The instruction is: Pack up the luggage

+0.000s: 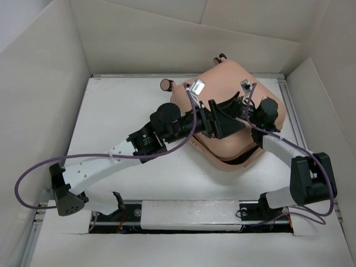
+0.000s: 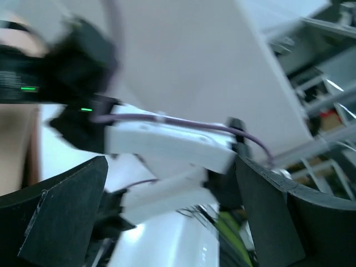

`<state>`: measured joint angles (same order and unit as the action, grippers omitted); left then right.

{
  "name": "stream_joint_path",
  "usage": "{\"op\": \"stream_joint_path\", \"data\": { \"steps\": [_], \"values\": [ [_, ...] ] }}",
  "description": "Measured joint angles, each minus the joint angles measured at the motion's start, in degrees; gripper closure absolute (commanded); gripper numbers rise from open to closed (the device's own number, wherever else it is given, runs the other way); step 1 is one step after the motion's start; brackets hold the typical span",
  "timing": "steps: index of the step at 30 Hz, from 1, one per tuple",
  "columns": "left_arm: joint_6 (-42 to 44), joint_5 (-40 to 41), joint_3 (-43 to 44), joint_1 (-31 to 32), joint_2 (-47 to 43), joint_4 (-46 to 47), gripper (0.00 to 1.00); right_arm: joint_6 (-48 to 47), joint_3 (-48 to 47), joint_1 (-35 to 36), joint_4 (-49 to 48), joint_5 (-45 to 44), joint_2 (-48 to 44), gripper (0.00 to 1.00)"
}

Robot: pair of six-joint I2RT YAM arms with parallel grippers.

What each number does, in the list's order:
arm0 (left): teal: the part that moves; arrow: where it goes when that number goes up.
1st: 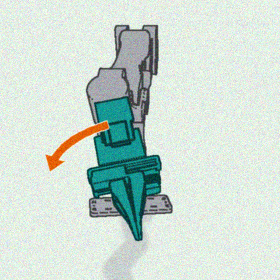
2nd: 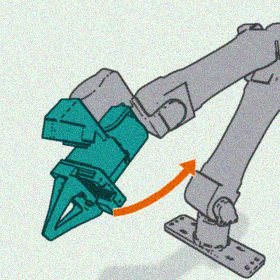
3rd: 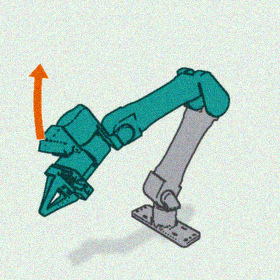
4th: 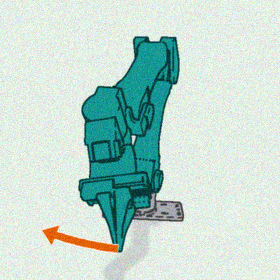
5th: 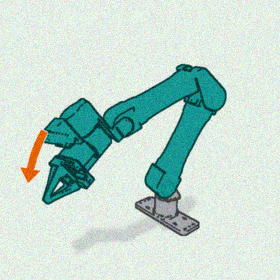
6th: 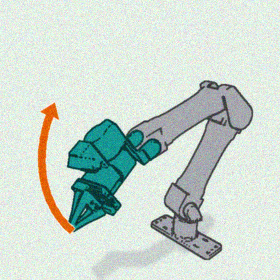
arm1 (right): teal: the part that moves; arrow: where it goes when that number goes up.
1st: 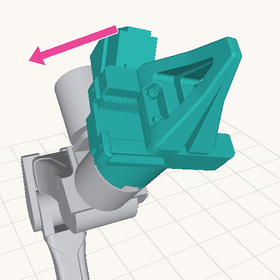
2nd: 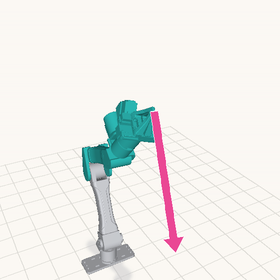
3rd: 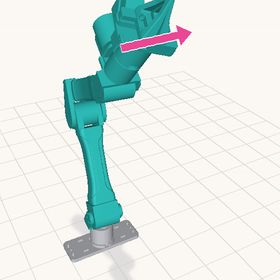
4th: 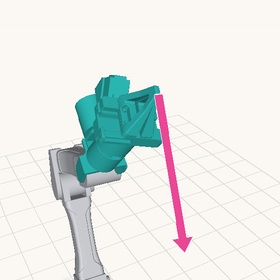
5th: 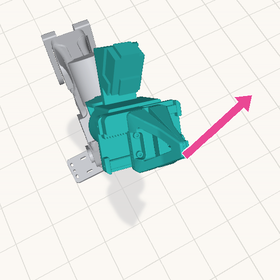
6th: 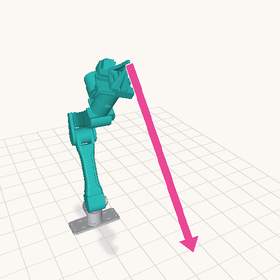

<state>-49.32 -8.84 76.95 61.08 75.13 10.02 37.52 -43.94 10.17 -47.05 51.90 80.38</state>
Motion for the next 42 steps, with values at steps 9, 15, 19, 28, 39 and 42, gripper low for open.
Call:
{"op": "stream_joint_path", "data": {
  "steps": [9,15,19,28,39,42],
  "values": [
    [0.5,3.5,-9.9,7.8,-10.3,-0.3,0.04,-5.2,-2.1,-2.4,14.0,2.3,-2.6,0.14],
    [2.6,27.3,-17.8,3.0,-25.9,-10.9,0.01,-8.2,-3.3,-4.9,27.1,-1.5,-8.6,0.22],
    [3.2,33.7,-21.8,-4.7,-25.6,-13.6,0.01,-8.4,-4.4,-9.1,36.8,-7.3,-14.9,0.17],
    [3.5,14.1,-20.2,-34.9,-1.1,-8.0,0.01,-13.9,-8.4,-10.5,55.1,-20.2,-30.9,0.0],
    [-0.9,-7.5,-5.7,-42.7,20.9,5.7,0.01,-18.7,-1.0,-10.5,63.0,-21.3,-41.9,0.0],
    [-2.9,-11.2,-3.2,-42.7,25.4,8.3,0.01,-19.2,2.2,-10.4,64.2,-21.5,-44.5,0.0]
  ]
}}
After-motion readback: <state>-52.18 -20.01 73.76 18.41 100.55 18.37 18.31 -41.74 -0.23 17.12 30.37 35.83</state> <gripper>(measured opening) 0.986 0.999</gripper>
